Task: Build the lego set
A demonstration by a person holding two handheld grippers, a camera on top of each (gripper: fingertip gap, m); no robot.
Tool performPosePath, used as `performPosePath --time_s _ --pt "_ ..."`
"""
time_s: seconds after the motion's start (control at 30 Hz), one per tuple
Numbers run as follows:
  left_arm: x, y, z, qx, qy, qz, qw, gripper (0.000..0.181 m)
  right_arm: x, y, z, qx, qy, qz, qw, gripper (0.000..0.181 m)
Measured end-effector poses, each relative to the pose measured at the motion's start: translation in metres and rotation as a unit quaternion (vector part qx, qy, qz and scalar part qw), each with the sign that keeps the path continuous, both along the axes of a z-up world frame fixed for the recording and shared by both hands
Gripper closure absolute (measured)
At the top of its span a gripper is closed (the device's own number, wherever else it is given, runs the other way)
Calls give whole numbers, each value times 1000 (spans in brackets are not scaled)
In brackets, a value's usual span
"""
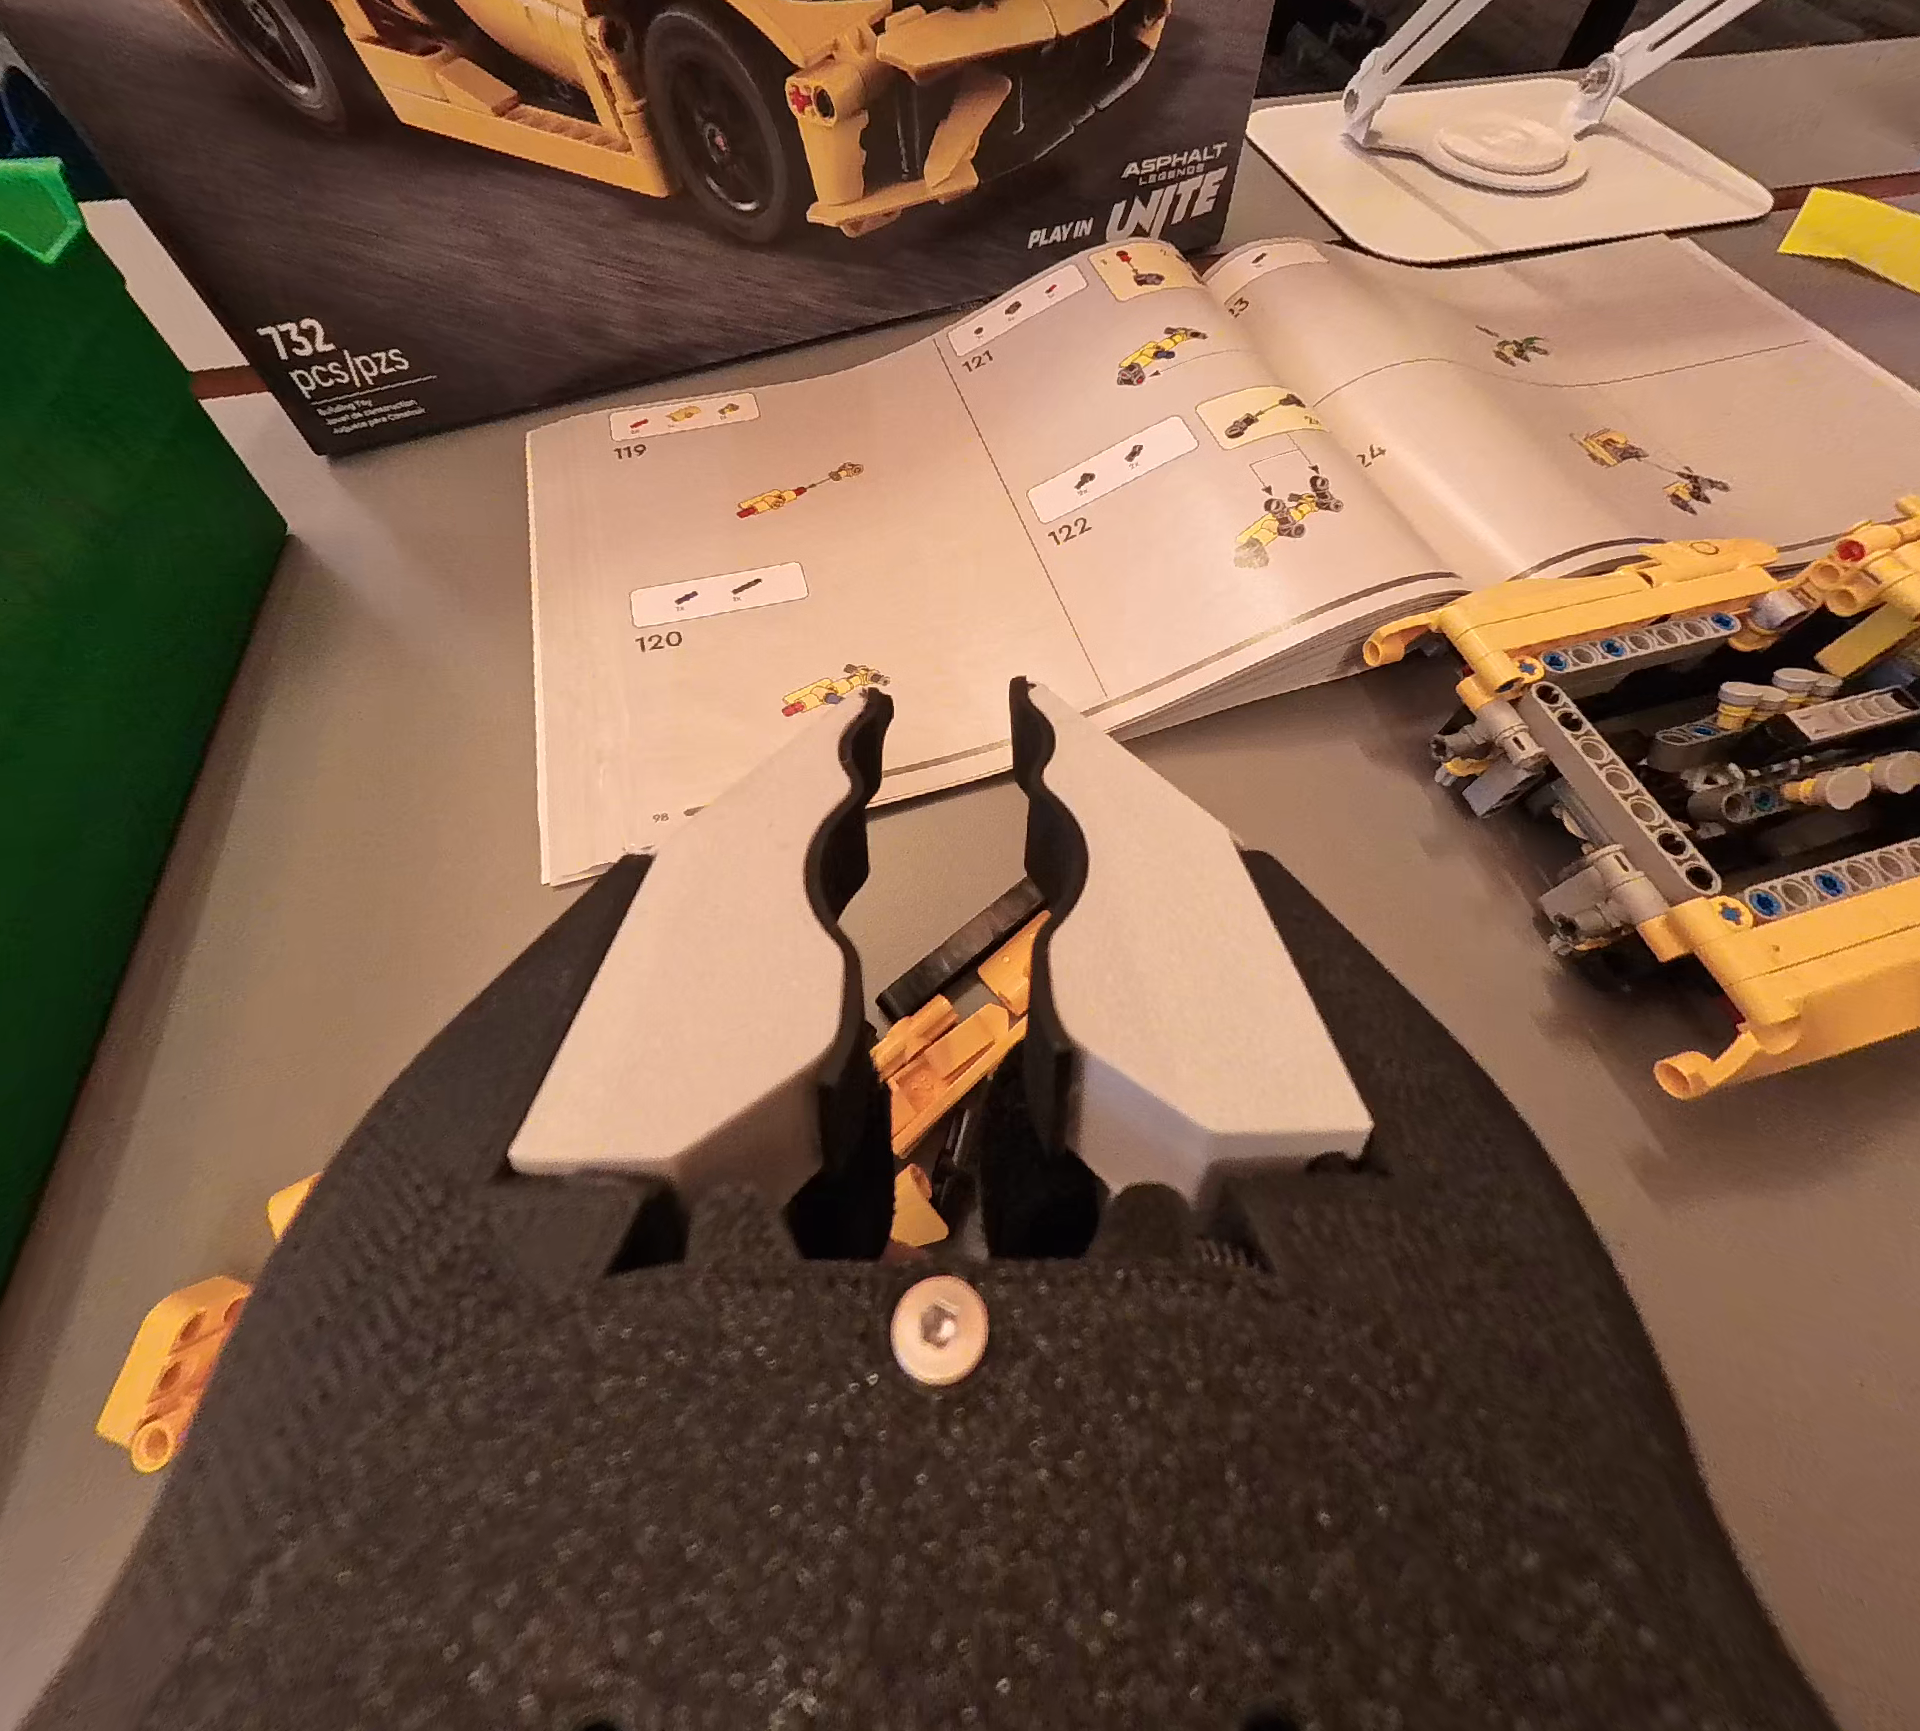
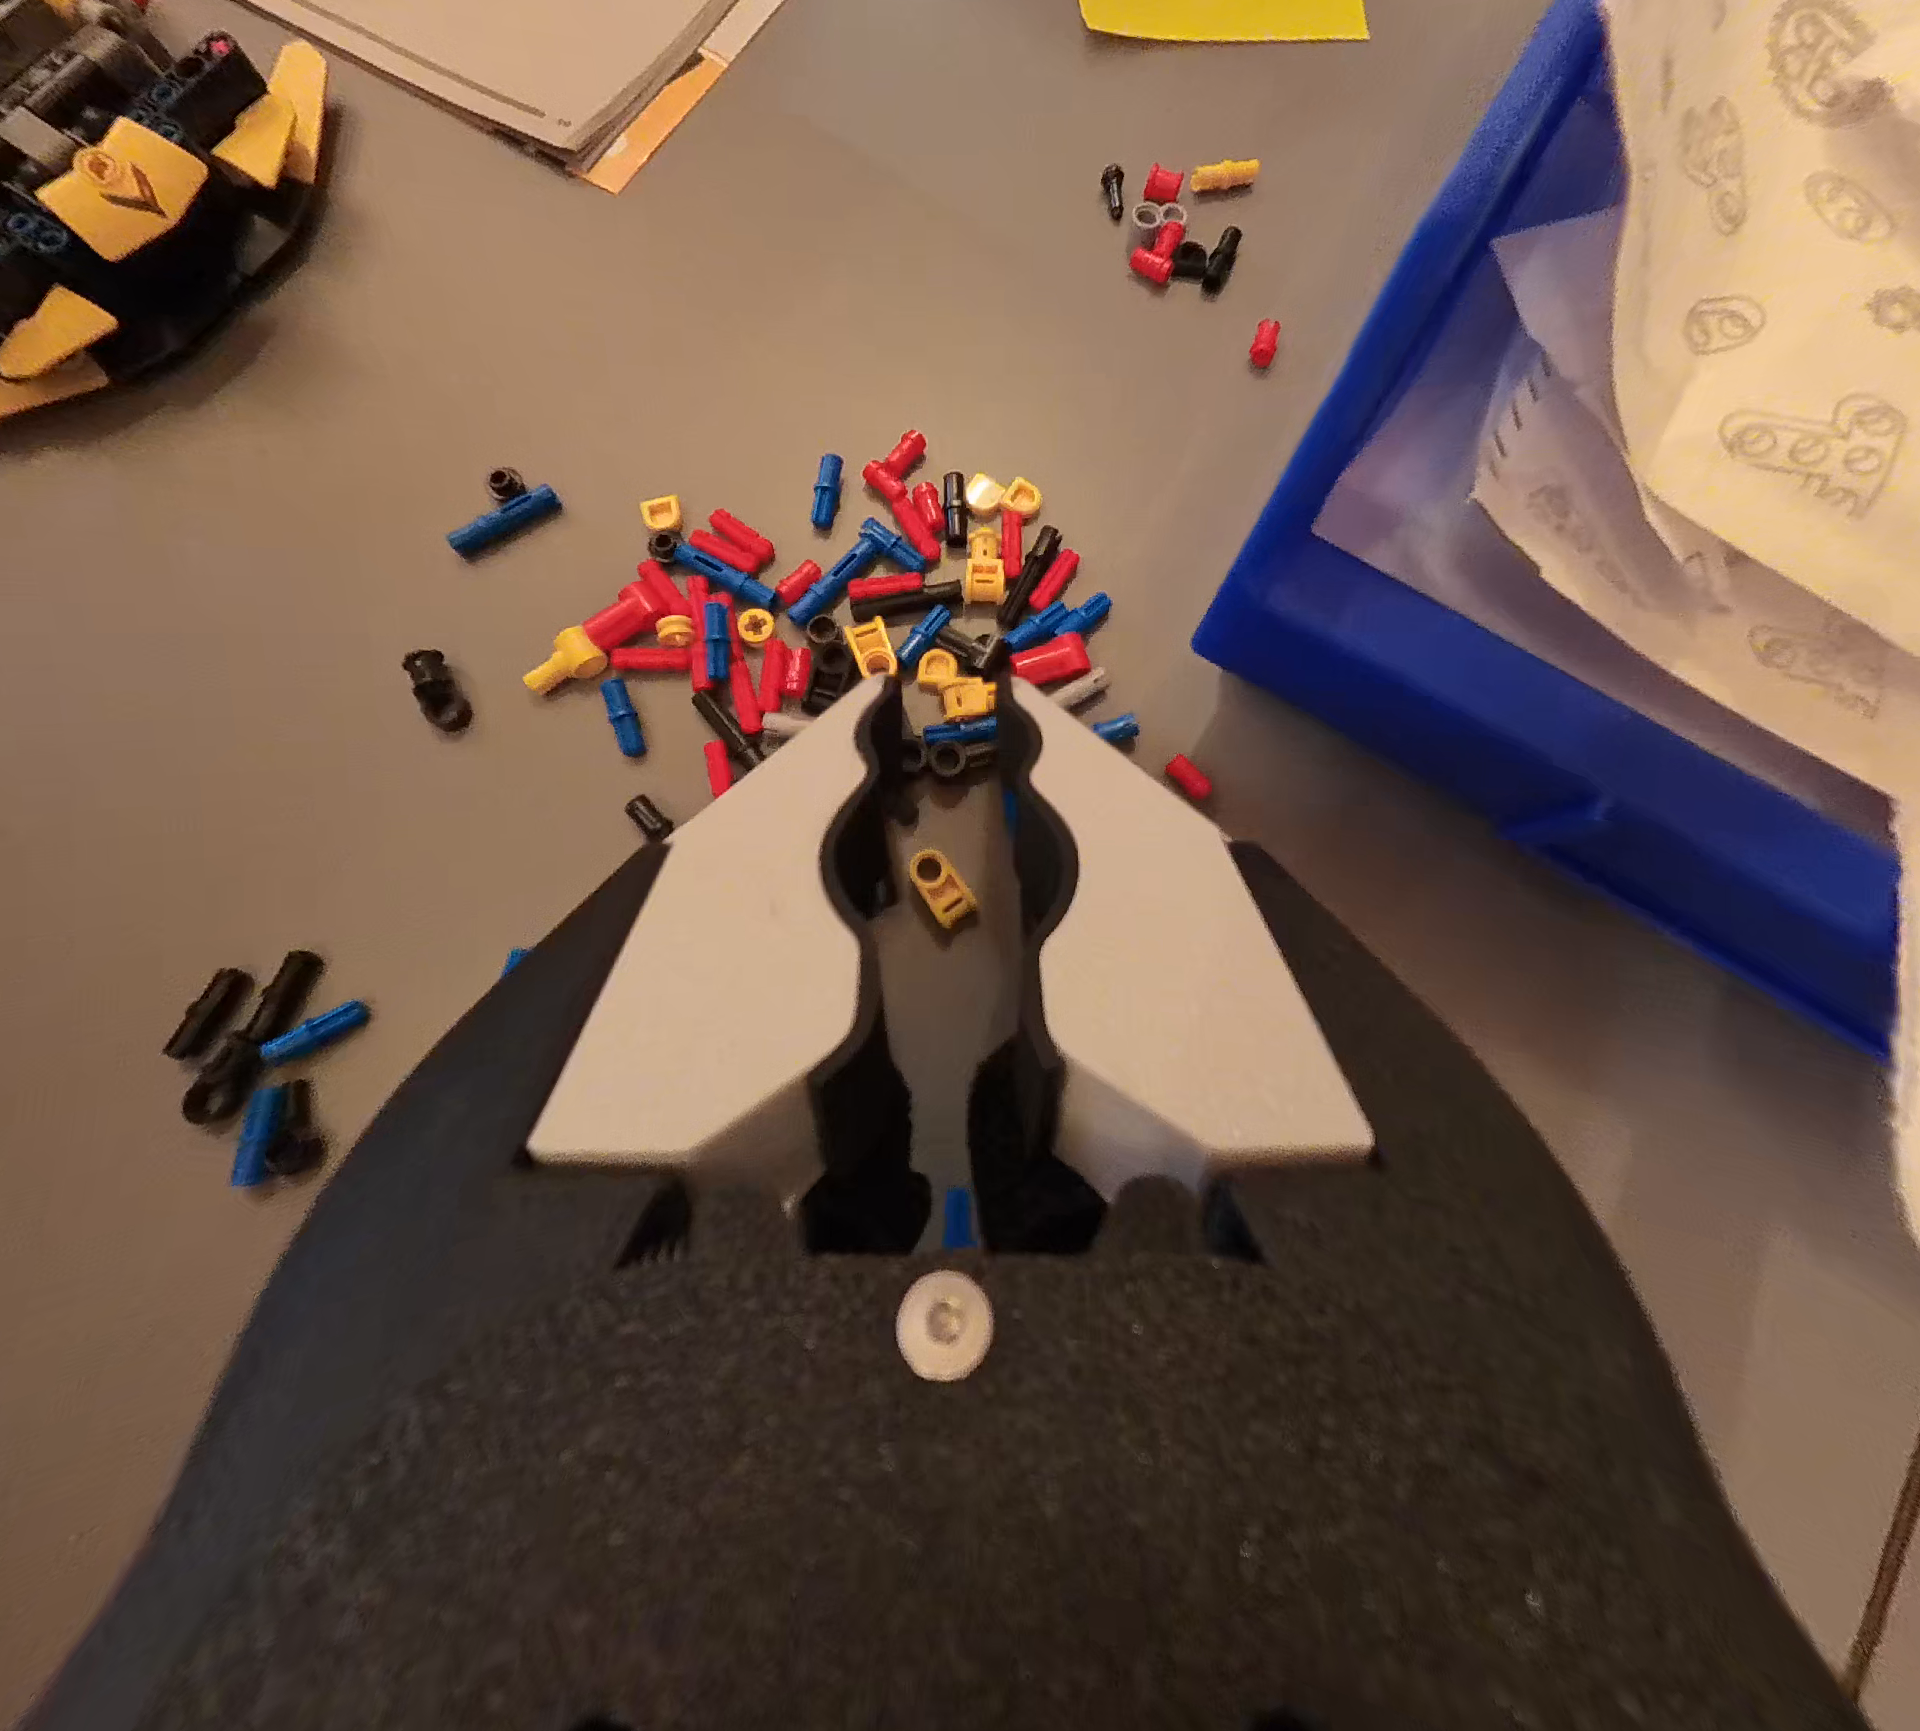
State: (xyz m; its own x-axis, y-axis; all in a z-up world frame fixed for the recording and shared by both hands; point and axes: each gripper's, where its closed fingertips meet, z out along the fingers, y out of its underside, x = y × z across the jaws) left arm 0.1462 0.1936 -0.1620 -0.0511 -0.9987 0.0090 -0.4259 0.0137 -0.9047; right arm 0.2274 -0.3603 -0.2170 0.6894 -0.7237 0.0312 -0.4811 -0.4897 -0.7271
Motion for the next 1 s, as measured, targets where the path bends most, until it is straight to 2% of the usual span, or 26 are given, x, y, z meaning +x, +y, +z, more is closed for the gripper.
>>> performPosePath --time_s 0.43,0.53,0.63,0.7,0.8,0.87,0.93,1.0 --pt "0 -1 0 5 1 -2 1000 157 9 -4 -14 -90 13 36 995 167" --pt "0 -1 0 3 0 -2 1000 157 4 -4 -6 -103 5 41 994 166" --pt "0 -1 0 2 -1 -2 1000 157 -14 9 12 -100 1 57 993 167" --pt "-1 -2 0 -1 -2 -3 1000 157 -36 35 29 -79 -1 86 993 167" --pt "-2 -5 1 -6 -6 -11 1000 160 -96 107 42 -2 35 188 982 166" --pt "-3 -6 2 -7 -11 -11 1000 160 -140 151 33 24 72 257 963 166" --pt "-3 -8 2 -9 -10 -14 1000 160 -175 178 16 6 102 311 945 166" --pt "-4 -12 1 -18 -9 -20 1000 160 -186 191 4 -18 96 324 941 166"
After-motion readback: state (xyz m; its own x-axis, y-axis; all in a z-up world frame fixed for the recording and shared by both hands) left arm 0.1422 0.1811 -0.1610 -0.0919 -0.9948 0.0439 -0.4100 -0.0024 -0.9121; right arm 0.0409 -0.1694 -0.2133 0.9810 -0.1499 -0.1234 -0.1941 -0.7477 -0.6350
